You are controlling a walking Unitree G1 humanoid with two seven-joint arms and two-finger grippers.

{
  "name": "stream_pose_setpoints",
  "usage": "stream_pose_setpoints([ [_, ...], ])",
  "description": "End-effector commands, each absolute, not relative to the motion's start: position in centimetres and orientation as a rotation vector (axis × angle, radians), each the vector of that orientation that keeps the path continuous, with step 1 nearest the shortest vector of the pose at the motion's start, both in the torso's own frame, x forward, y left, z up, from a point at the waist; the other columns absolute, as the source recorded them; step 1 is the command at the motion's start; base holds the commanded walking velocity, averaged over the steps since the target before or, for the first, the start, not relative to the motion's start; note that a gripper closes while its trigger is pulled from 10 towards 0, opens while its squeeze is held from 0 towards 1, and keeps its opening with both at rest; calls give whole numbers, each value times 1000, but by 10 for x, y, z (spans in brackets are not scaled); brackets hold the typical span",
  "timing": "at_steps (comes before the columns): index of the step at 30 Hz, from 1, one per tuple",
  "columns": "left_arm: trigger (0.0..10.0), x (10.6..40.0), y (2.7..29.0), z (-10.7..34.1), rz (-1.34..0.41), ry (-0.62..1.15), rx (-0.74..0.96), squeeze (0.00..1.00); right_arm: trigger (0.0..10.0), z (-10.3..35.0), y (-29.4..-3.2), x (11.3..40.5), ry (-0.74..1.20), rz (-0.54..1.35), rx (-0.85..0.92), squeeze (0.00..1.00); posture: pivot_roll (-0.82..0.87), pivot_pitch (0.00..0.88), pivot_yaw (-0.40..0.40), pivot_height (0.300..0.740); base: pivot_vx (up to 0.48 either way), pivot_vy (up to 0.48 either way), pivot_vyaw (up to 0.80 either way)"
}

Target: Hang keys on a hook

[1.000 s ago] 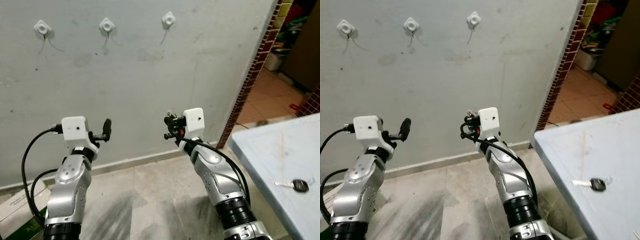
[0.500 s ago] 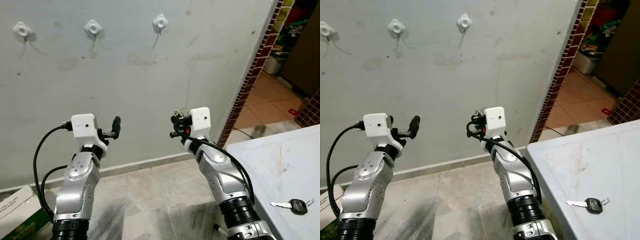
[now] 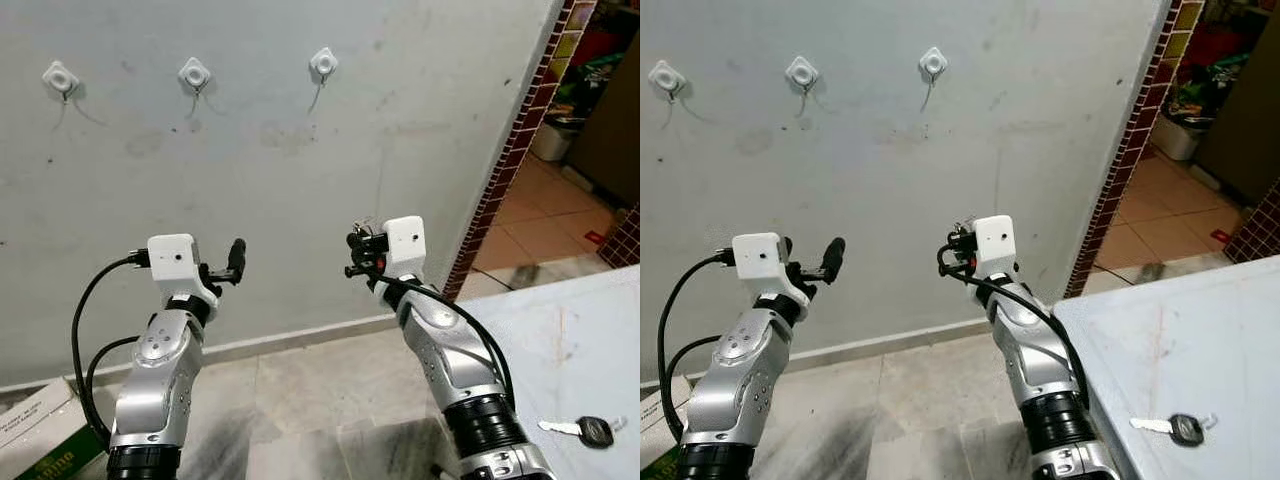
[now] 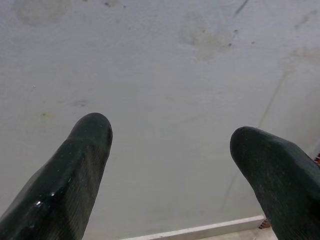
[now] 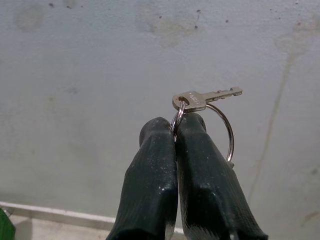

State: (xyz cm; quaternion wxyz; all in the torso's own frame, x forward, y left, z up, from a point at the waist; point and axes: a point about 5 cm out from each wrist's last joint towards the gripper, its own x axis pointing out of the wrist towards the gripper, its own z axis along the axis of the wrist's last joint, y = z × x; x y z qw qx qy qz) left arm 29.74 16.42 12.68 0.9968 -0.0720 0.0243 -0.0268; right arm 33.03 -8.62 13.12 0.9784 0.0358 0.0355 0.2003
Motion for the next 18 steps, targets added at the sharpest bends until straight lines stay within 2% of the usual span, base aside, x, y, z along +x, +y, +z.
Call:
stream_pose_setpoints([
  [1,10000,297,165,129,-59,40,-145,0,10000,138,-83,330,42,415,70,0,76,0,5,740,315,0,0],
  [18,10000,296,162,126,-66,52,-155,0,10000,136,-84,329,50,415,62,0,72,0,3,740,330,0,0],
])
